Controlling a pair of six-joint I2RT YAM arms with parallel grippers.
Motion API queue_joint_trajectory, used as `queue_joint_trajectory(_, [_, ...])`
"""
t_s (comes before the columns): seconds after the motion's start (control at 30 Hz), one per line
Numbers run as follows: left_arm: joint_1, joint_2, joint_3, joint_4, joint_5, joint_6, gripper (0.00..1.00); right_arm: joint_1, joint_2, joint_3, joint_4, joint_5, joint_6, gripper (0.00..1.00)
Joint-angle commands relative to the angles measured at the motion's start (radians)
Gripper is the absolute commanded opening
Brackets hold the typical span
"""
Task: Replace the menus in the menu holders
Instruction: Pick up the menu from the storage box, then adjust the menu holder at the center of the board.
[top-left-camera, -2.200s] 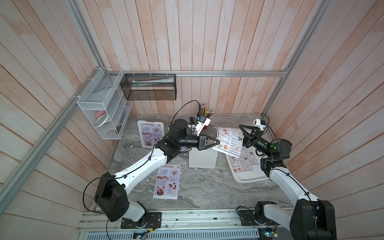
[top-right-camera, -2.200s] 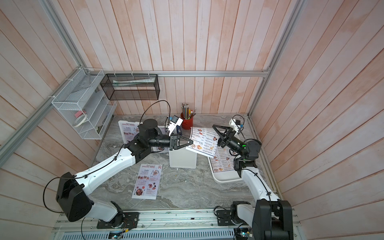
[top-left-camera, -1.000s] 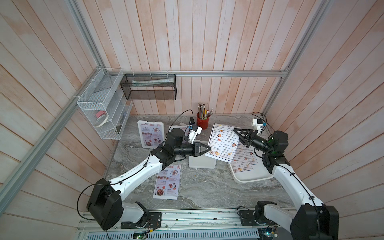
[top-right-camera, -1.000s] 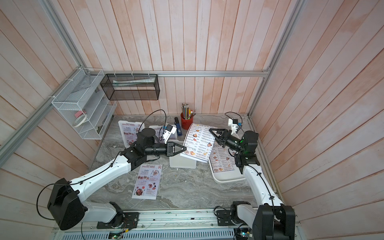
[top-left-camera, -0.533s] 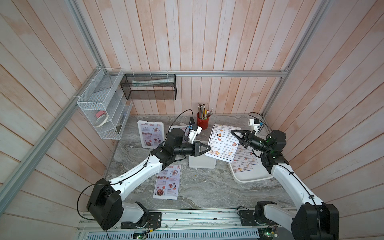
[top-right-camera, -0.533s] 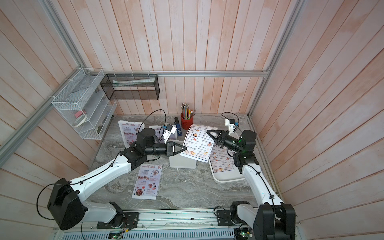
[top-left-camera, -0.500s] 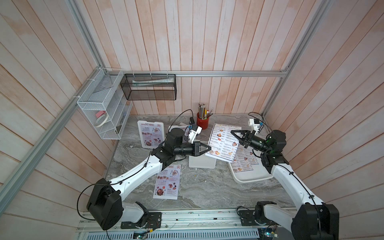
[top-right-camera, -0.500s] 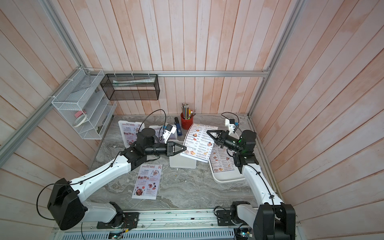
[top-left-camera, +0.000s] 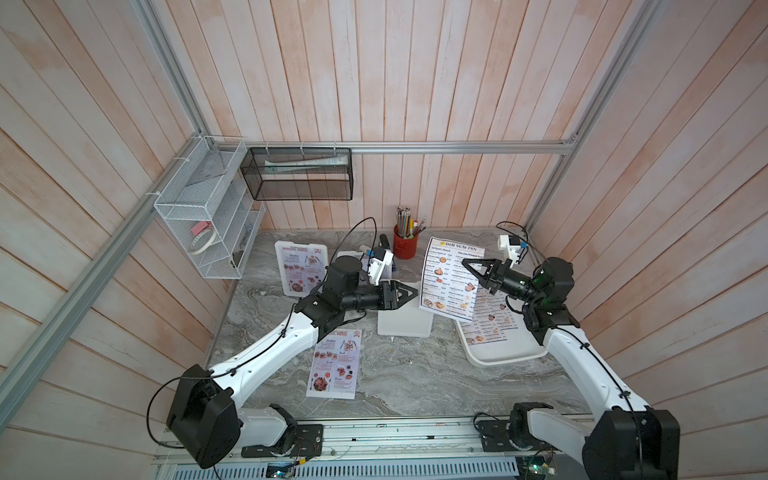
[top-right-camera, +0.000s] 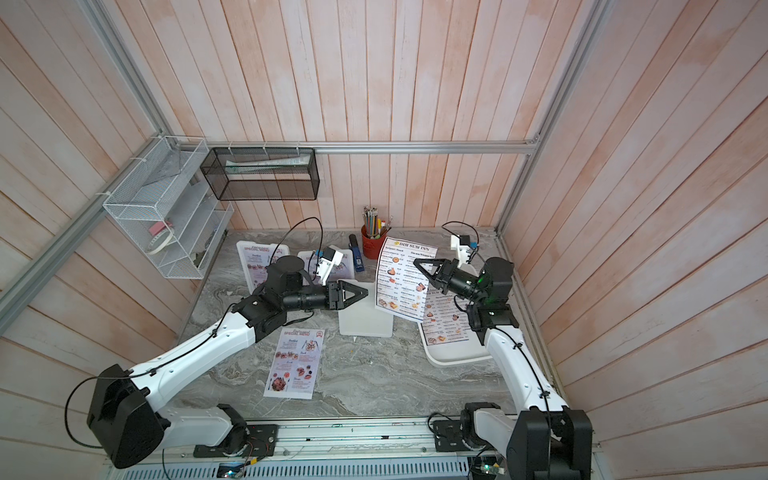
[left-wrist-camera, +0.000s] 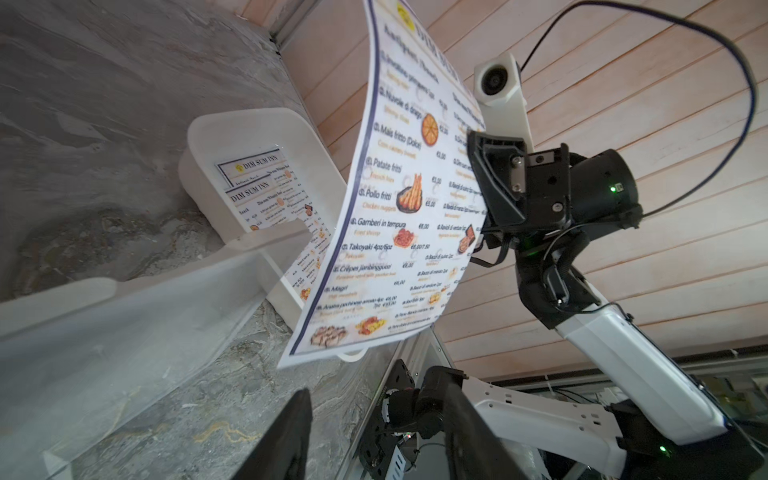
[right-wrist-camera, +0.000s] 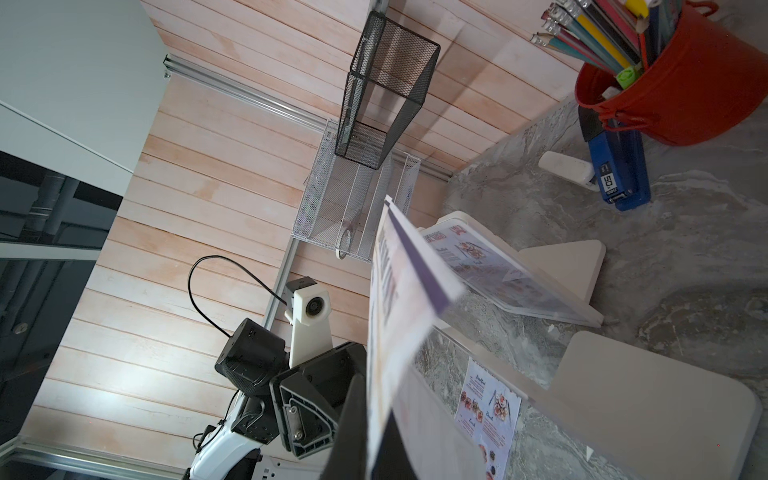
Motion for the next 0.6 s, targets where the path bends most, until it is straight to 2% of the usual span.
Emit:
queue_joint_trajectory(0.0, [0.020, -0.057, 0.006, -0.132, -0.124, 0.049, 0.55, 0.005, -0.012, 0.107, -0.077, 0.001, -0.103, 0.00])
queue_joint_trajectory(0.07, [0.021, -0.077, 0.025, -0.244, -0.247, 0.091, 0.55, 0.008, -0.006, 0.168, -0.149, 0.009, -0.172, 0.00])
queue_joint_trajectory(0.17, [0.021, -0.099, 0.005, -0.353, -0.376, 0.131, 0.45, 0.028, 0.018, 0.269, -0.287, 0.036, -0.300, 0.00])
queue_joint_trajectory(0.23, [0.020, -0.101, -0.023, -0.367, -0.403, 0.141, 0.37, 0.049, 0.038, 0.318, -0.349, 0.056, -0.355, 0.00])
queue_joint_trajectory(0.4, [0.019, -0.059, -0.063, -0.288, -0.396, 0.132, 0.32, 0.105, 0.075, 0.392, -0.404, 0.093, -0.424, 0.00])
queue_joint_trajectory(0.57, [0.020, -0.004, -0.060, -0.259, -0.490, 0.138, 0.22, 0.118, 0.096, 0.434, -0.427, 0.105, -0.451, 0.00])
